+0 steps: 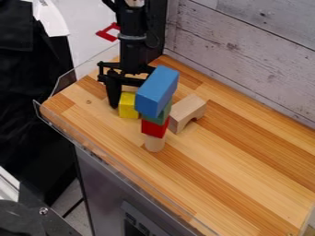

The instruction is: Move the yellow cube on top of the blue rectangle

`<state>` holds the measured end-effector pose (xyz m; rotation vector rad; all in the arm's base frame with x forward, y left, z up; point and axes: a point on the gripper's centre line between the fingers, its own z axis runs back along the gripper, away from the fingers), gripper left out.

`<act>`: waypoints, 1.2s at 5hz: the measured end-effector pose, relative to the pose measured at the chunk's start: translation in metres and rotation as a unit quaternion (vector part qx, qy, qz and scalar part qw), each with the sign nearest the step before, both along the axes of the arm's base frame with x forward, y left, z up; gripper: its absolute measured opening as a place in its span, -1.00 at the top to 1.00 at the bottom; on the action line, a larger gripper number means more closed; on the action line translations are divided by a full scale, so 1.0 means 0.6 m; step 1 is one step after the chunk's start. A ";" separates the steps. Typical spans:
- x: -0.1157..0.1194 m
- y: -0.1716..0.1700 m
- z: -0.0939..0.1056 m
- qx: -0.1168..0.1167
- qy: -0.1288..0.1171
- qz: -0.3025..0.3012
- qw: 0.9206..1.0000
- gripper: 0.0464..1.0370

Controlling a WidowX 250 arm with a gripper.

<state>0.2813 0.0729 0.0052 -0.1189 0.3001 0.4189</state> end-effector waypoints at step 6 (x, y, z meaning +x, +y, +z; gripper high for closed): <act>-0.024 -0.023 0.361 0.056 -0.143 -0.070 0.986 -0.08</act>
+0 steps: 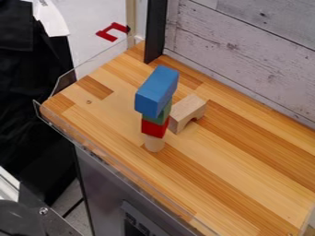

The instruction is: Move the yellow cube on top of the blue rectangle

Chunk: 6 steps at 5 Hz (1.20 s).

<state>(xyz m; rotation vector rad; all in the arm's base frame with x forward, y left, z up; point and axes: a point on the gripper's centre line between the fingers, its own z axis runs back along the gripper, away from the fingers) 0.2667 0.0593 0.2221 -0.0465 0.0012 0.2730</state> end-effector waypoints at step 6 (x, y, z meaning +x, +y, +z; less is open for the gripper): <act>-0.045 -0.102 -0.111 -0.056 0.092 -0.086 0.990 -0.08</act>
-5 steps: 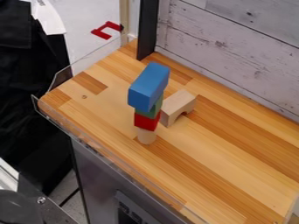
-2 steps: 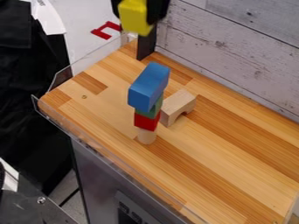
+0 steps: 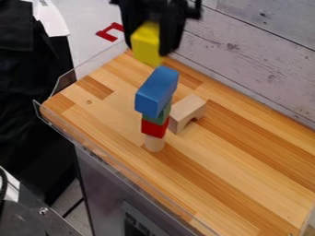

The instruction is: Move the yellow cube on top of the blue rectangle

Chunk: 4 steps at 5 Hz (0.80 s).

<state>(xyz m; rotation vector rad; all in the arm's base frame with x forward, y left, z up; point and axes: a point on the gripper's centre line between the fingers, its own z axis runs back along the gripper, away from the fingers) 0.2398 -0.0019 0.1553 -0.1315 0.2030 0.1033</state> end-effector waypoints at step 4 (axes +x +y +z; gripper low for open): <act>0.002 -0.020 -0.023 0.003 0.015 -0.009 1.000 -0.08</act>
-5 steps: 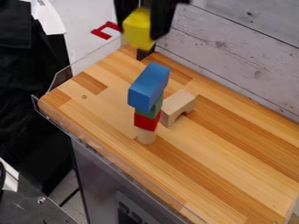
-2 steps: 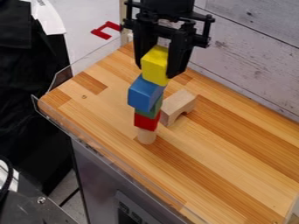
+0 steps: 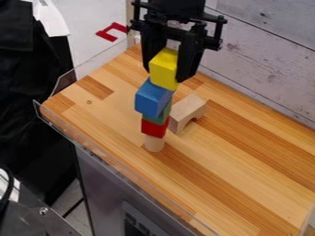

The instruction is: Move the yellow cube on top of the blue rectangle

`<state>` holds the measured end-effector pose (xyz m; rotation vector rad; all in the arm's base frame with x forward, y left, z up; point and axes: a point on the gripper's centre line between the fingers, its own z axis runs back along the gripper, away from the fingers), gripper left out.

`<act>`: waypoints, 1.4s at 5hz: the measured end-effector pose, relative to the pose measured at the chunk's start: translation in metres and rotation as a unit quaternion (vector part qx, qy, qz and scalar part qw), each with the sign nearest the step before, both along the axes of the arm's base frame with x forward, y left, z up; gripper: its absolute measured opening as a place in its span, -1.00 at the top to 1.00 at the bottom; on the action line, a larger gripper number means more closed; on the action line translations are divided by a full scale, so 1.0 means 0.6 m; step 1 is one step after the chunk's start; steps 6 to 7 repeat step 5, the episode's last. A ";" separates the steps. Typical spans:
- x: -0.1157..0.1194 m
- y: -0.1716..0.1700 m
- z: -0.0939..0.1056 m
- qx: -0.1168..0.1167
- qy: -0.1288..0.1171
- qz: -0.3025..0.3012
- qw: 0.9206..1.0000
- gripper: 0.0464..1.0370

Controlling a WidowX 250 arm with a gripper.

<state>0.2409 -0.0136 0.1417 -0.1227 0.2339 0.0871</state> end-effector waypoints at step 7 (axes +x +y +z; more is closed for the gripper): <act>0.012 0.022 -0.021 0.008 0.014 0.015 1.000 -0.77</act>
